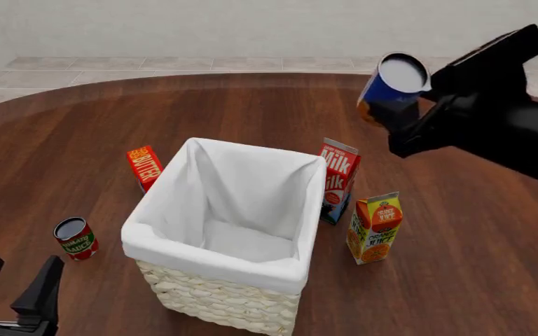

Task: Pick up the alphabet soup and the tomato sauce, and put them in the basket.

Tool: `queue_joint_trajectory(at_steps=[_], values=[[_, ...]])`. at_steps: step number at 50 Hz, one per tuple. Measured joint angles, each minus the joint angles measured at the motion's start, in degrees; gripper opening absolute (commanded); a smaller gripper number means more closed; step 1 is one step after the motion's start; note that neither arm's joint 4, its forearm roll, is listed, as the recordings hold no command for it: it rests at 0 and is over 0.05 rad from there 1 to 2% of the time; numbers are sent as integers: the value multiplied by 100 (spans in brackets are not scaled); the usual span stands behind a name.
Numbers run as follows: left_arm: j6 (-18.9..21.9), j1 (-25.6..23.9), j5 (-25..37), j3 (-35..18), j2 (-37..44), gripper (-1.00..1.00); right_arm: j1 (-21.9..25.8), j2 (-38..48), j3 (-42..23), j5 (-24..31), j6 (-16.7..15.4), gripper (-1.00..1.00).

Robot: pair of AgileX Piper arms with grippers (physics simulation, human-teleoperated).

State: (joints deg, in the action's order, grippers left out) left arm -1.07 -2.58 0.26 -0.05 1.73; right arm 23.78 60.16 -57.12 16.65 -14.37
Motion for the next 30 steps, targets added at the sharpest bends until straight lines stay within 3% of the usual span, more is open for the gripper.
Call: queue_joint_trajectory(at_steps=[30], values=[[-10, 9, -26, 0, 13, 100, 1586, 879, -790, 425, -355, -100]])
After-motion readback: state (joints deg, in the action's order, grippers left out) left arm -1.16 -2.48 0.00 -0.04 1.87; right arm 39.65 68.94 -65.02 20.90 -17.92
